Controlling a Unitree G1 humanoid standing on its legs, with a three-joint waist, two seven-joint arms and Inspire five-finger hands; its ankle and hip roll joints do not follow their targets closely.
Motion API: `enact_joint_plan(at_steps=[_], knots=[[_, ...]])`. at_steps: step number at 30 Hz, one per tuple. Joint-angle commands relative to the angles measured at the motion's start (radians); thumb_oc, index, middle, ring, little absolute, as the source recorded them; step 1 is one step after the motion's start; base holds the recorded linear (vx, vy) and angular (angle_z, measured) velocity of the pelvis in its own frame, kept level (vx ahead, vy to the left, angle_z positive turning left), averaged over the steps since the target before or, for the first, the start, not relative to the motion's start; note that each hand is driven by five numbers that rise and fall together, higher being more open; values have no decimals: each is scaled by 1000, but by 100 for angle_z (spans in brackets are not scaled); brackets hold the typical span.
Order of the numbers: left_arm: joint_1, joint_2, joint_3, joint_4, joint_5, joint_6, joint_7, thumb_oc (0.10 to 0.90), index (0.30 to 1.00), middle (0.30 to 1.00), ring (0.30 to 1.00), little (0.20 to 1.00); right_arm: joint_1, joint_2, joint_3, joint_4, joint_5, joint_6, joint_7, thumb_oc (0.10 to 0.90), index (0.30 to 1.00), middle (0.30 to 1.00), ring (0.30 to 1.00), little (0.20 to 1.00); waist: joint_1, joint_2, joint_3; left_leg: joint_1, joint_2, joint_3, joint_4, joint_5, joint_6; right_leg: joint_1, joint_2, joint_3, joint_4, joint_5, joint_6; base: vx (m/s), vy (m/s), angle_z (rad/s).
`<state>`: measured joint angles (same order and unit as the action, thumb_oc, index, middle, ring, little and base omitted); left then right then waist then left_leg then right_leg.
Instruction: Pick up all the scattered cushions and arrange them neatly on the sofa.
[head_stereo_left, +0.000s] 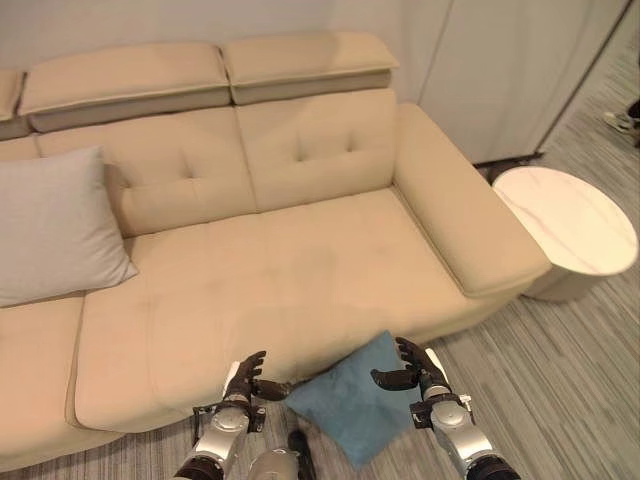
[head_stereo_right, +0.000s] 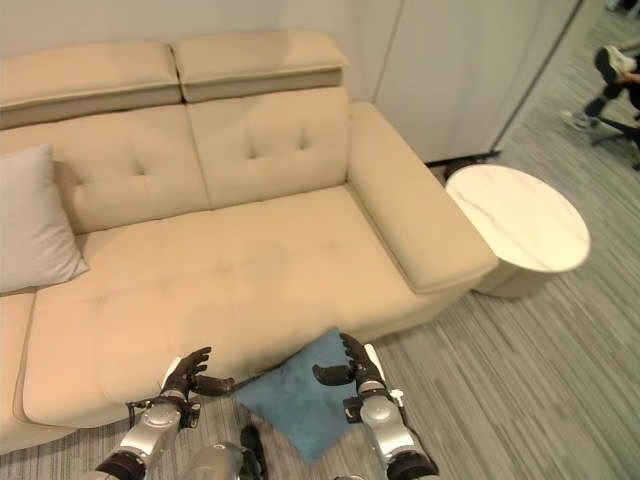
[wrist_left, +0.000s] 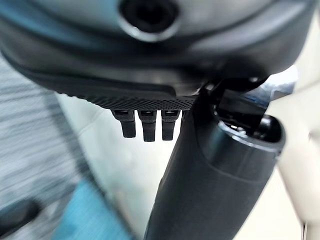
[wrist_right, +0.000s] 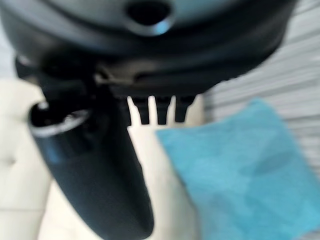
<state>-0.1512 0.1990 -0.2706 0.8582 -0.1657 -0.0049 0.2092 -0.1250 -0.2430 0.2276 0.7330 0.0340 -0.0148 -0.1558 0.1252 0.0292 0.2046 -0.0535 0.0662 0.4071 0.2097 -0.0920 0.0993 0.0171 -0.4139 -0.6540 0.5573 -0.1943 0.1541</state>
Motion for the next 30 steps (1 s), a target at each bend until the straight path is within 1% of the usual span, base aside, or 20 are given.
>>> enact_joint_plan(at_steps=[1, 2, 3, 5, 6, 7, 8, 10, 13, 14, 16, 19, 20, 21, 23, 24, 26, 28, 29, 30], knots=[[-16, -5, -31, -41, 20, -67, 12, 800, 900, 900, 900, 900, -18, -52, -50, -48, -33, -49, -29, 800, 900, 900, 900, 900, 4, 25, -8, -28, 91, 3, 64, -91, -102, 50, -21, 84, -208, 154, 33, 40, -166, 75], [-15, -5, -31, -41, 20, -68, 12, 800, 900, 900, 900, 900, -18, -52, -50, -48, -33, -49, -30, 800, 900, 900, 900, 900, 4, 27, -10, -30, 93, 3, 66, -92, -102, 49, -20, 85, -209, 154, 33, 119, -303, 84], [-12, -4, -44, -36, 35, -68, 13, 800, 900, 900, 900, 900, 1, -65, -62, -44, -51, -42, -42, 800, 900, 900, 900, 900, -32, 22, 1, -36, 100, -38, 81, -92, -114, 23, -27, 210, -277, 215, 42, 77, -138, 67], [-13, -3, -48, -31, 42, -67, 14, 800, 900, 900, 900, 900, 9, -73, -65, -46, -66, -33, -49, 800, 900, 900, 900, 900, -46, 21, 5, -46, 106, -58, 94, -88, -117, 15, -16, 248, -293, 229, 46, 68, -195, 72], [-12, 0, -43, -26, 40, -66, 18, 800, 900, 900, 900, 900, 26, -80, -73, -59, -93, -25, -63, 800, 900, 900, 900, 900, -46, 2, 14, -58, 121, -62, 120, -92, -123, 27, -2, 236, -319, 231, 62, 36, -197, 83], [-12, 1, -44, -26, 40, -66, 18, 800, 900, 900, 900, 900, 27, -79, -74, -59, -93, -24, -63, 800, 900, 900, 900, 900, -48, 3, 14, -59, 123, -64, 122, -94, -124, 30, 0, 233, -321, 231, 62, -17, -281, 67], [-15, -2, -35, -21, 38, -65, 19, 800, 900, 900, 900, 900, 36, -78, -79, -45, -102, -20, -71, 800, 900, 900, 900, 900, -38, -12, 20, -75, 131, -79, 133, -85, -134, 49, 19, 198, -339, 206, 67, -26, -144, 15], [-14, -3, -36, -24, 40, -65, 18, 800, 900, 900, 900, 900, 41, -77, -81, -41, -102, -19, -76, 800, 900, 900, 900, 900, -39, -12, 24, -85, 139, -98, 135, -78, -136, 42, 34, 201, -325, 188, 63, -33, -189, -10], [-20, -9, -46, -26, 27, -66, 29, 800, 900, 900, 900, 900, 63, -82, -75, -40, -109, -16, -94, 800, 900, 900, 900, 900, -72, -3, 47, -122, 170, -183, 116, -39, -146, -1, 143, 366, -216, 45, 28, -61, -239, 25], [-18, -9, -47, -32, 26, -68, 33, 800, 900, 900, 900, 900, 66, -79, -75, -46, -111, -19, -95, 800, 900, 900, 900, 900, -75, -3, 46, -125, 176, -201, 107, -21, -151, -5, 174, 386, -223, -2, 5, -38, -290, 71], [-20, -5, -41, -39, 11, -67, 31, 800, 900, 900, 900, 900, 69, -88, -73, -43, -112, -20, -92, 800, 900, 900, 900, 900, -69, -10, 51, -136, 193, -220, 103, 13, -172, 23, 207, 378, -264, -36, -13, -34, -246, 41], [-30, -11, -43, -90, -20, -65, 33, 800, 900, 900, 900, 900, 74, -112, -69, -69, -108, -32, -95, 800, 900, 900, 900, 900, -61, 5, 76, -184, 272, -216, 49, 191, -238, 44, 276, 295, -313, -64, -63, -163, -277, 32], [-37, -15, -45, -101, -17, -63, 33, 800, 900, 900, 900, 900, 72, -119, -72, -78, -112, -31, -100, 800, 900, 900, 900, 900, -76, 4, 84, -193, 286, -177, 59, 194, -226, 35, 276, 276, -314, -61, -72, -221, -155, 67], [-42, -18, -48, -108, -8, -56, 29, 800, 900, 900, 900, 900, 75, -129, -83, -86, -116, -32, -111, 800, 900, 900, 900, 900, -110, -3, 90, -172, 314, -86, 94, 154, -209, 14, 260, 242, -299, -61, -82, -177, -101, 77], [-50, -19, -55, -123, -6, -57, 24, 800, 900, 900, 900, 900, 74, -141, -89, -93, -123, -29, -118, 800, 900, 900, 900, 900, -120, -7, 93, -156, 319, -67, 146, 119, -202, -14, 247, 231, -288, -55, -89, -224, -53, 97], [-75, -27, -68, -128, -17, -61, 20, 800, 900, 900, 900, 900, 42, -166, -92, -93, -137, -32, -131, 800, 900, 900, 900, 900, -129, -4, 97, -136, 301, -118, 204, 62, -204, -70, 226, 230, -265, -43, -88, -360, 9, 50], [-94, -37, -90, -152, -8, -60, 19, 800, 900, 900, 900, 900, 13, -188, -106, -86, -158, -20, -148, 800, 900, 900, 900, 900, -169, 22, 99, -63, 279, -108, 115, 4, -202, -134, 201, 219, -226, -37, -71, -207, 117, 6], [-104, -35, -98, -171, -9, -67, 17, 800, 900, 900, 900, 900, 2, -202, -114, -96, -165, -20, -158, 800, 900, 900, 900, 900, -180, 31, 112, -63, 275, -98, 76, -2, -201, -164, 190, 220, -208, -26, -67, -166, 153, 42], [-156, -33, -115, -171, -10, -77, 35, 800, 900, 900, 900, 900, -43, -216, -120, -92, -163, -19, -181, 800, 900, 900, 900, 900, -177, 25, 157, -154, 275, -115, 112, 5, -203, -225, 150, 219, -158, -10, -58, -247, 148, 45], [-159, -34, -114, -169, -11, -78, 35, 800, 900, 900, 900, 900, -45, -216, -120, -91, -163, -19, -181, 800, 900, 900, 900, 900, -179, 23, 156, -164, 273, -119, 124, -3, -202, -233, 144, 219, -145, -18, -56, -355, 135, 29]])
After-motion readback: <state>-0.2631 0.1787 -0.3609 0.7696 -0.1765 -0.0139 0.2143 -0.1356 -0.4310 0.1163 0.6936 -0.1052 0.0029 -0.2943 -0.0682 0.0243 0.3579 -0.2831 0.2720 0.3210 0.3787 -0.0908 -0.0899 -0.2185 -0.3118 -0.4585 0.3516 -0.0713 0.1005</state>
